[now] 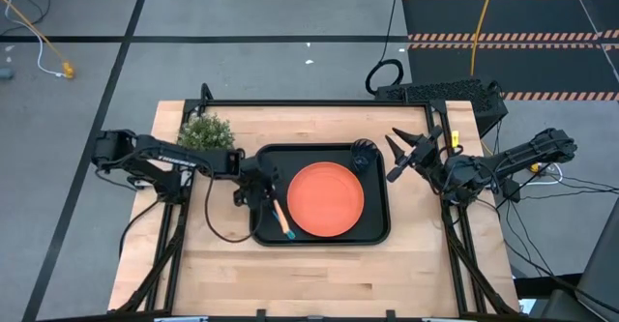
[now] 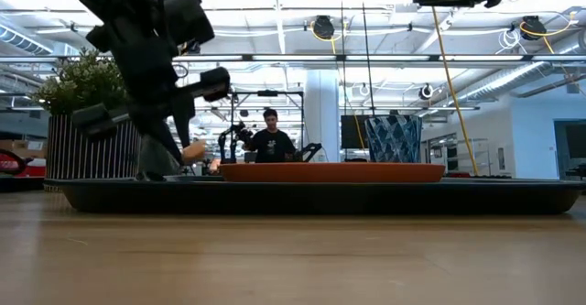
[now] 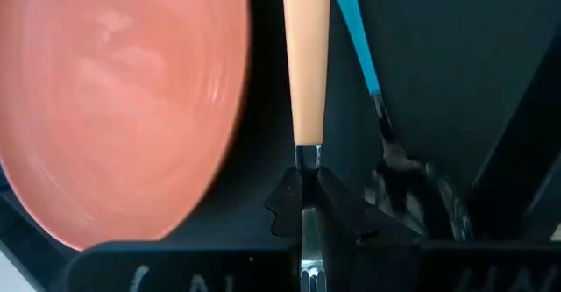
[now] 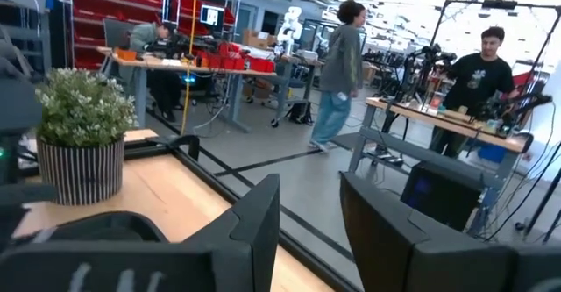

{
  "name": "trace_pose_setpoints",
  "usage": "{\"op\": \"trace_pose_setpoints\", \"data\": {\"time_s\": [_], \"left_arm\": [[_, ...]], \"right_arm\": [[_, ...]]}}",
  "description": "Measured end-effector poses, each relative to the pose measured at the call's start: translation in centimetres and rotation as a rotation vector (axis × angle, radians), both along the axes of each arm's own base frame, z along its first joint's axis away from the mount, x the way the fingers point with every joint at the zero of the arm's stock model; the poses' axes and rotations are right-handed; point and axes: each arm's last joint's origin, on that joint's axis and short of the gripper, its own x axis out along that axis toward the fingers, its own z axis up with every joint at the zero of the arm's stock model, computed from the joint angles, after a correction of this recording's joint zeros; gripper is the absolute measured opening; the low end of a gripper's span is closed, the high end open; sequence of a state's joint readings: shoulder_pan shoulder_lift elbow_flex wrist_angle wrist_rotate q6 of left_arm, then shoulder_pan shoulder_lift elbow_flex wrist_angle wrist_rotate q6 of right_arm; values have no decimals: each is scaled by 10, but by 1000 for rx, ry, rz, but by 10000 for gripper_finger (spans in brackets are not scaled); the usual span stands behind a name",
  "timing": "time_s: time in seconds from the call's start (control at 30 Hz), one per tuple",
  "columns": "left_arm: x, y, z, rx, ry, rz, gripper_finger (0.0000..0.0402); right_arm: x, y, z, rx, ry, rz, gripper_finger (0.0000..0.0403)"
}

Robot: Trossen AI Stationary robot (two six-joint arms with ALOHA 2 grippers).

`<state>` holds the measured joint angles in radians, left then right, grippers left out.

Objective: Pick and place plate/cup/fork/spoon on tray
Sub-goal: Put the light orange fork on the black serving tray

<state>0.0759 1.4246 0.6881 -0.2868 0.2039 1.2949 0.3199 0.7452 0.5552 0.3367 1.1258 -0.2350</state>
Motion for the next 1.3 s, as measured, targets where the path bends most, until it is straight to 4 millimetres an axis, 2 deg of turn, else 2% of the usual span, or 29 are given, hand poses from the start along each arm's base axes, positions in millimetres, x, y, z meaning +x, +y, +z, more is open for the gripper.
{"op": "trace_pose_setpoints", "data": {"time_s": [0.27, 0.5, 0.77, 1.3], "left_arm": [[-3, 17, -1, 41, 0, -22, 11], [-5, 28, -1, 77, 4, 29, 43], [-4, 29, -1, 150, -19, -74, 45], [1, 20, -1, 129, -73, -169, 44]], "right_arm": [[0, 0, 0, 52, -53, 2, 114], [4, 1, -3, 74, -61, 3, 114], [8, 2, -7, 65, -36, 2, 114], [8, 1, -6, 36, -11, -6, 114]]}}
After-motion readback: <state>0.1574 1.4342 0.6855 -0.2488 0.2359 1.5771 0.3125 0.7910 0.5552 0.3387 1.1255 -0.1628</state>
